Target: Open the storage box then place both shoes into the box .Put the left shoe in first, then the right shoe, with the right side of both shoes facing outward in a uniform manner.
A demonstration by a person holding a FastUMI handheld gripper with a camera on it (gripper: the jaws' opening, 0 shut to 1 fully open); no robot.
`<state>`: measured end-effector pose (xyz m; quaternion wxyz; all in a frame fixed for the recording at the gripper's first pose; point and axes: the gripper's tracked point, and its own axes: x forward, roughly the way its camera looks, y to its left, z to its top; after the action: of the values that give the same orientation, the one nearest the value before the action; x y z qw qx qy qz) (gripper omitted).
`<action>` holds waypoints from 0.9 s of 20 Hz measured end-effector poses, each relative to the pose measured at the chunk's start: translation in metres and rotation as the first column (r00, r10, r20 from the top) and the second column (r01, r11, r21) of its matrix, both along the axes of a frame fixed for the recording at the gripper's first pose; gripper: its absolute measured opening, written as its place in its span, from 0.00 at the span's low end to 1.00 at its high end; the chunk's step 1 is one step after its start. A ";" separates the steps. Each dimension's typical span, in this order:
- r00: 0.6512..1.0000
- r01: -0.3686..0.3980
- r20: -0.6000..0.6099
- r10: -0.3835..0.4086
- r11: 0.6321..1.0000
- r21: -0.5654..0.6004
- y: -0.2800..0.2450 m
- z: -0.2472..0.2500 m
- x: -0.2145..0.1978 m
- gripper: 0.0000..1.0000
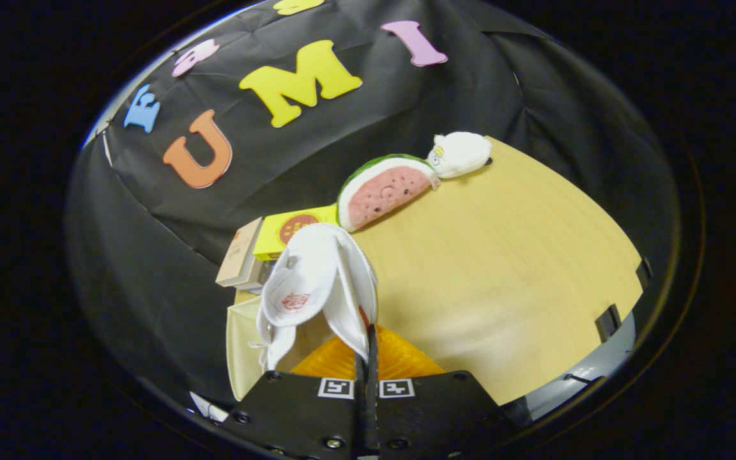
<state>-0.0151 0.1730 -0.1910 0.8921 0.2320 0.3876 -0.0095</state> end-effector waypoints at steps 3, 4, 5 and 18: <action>1.000 -0.027 0.001 0.027 1.000 0.012 0.051 0.001 -0.001 0.00; 0.999 -0.035 -0.004 0.035 0.999 0.017 0.067 0.000 0.000 0.00; 0.999 -0.041 -0.005 0.041 0.999 0.019 0.082 -0.001 -0.001 0.00; 0.999 -0.005 -0.035 0.001 0.996 -0.092 0.154 -0.052 0.017 0.00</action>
<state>0.0020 0.3270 -0.2434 0.8950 0.1897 0.4027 -0.0301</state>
